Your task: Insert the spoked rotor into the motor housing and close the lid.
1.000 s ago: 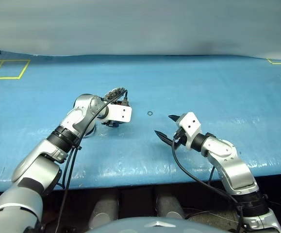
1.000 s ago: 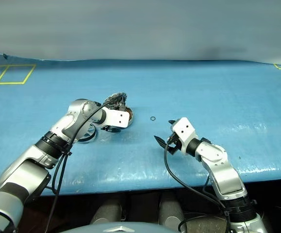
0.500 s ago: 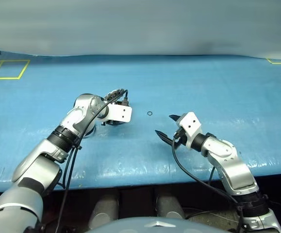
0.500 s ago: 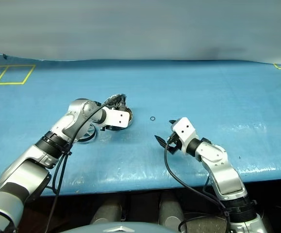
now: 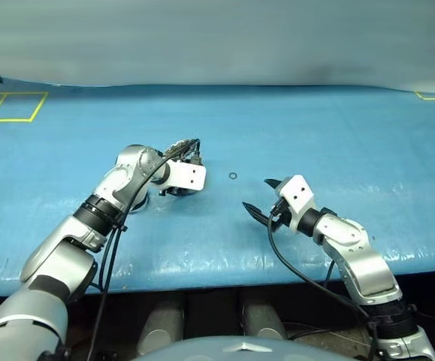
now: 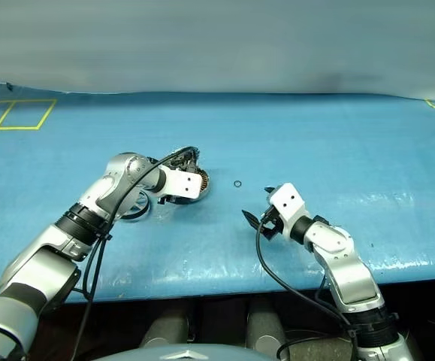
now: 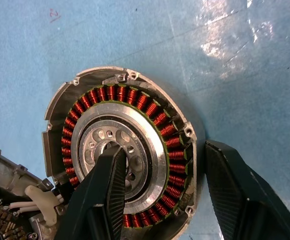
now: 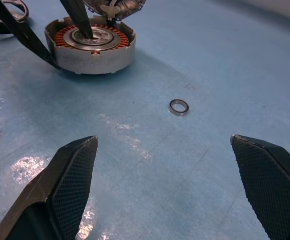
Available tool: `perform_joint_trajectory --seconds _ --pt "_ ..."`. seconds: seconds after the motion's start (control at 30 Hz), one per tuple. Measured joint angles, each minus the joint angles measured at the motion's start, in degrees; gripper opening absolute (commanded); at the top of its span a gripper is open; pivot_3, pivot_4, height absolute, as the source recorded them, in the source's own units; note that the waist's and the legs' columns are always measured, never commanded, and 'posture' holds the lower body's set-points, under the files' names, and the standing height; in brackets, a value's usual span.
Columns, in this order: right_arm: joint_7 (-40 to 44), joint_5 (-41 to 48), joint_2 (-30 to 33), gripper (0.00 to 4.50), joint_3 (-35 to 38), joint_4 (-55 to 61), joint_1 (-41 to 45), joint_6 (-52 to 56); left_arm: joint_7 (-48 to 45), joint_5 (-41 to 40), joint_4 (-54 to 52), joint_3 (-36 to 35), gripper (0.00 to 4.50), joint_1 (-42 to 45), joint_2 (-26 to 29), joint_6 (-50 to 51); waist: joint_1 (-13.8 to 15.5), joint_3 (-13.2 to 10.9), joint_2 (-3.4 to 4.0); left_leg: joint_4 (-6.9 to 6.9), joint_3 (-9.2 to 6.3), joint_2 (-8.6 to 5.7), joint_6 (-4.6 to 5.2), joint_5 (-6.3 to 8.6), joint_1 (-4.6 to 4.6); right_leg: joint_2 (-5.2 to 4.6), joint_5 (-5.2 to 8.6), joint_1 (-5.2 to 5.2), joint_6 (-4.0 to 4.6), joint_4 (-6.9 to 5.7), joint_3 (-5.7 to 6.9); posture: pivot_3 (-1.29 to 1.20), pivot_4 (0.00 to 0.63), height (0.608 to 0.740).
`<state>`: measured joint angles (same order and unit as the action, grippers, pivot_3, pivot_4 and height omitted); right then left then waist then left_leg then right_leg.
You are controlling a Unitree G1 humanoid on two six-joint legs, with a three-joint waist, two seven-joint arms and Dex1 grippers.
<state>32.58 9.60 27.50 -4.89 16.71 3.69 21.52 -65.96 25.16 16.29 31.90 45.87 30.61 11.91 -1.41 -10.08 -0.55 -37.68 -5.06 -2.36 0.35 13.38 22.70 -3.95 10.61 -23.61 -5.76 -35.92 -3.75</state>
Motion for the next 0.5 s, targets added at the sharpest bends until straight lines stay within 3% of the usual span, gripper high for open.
perform_joint_trajectory --seconds 0.23,0.5 --pt "-0.48 -0.01 0.03 4.5 1.01 0.26 -0.63 -0.01 -5.54 -5.16 -6.64 -0.17 2.02 -2.46 -0.07 0.49 -0.13 0.0 0.0 0.0 0.0 0.01 0.0 0.0 0.0 0.0 0.0 -0.02 0.02 -0.01 0.0 0.0 0.15 0.74" --pt "-1.34 -0.02 -0.05 4.5 1.25 0.32 -1.16 -0.12 -7.83 -4.95 -7.72 0.92 2.02 -2.76 1.83 -3.9 -0.57 0.0 0.0 0.0 0.01 0.02 0.0 0.0 0.0 0.01 0.01 -0.03 0.03 -0.01 -0.01 0.0 0.15 0.74"
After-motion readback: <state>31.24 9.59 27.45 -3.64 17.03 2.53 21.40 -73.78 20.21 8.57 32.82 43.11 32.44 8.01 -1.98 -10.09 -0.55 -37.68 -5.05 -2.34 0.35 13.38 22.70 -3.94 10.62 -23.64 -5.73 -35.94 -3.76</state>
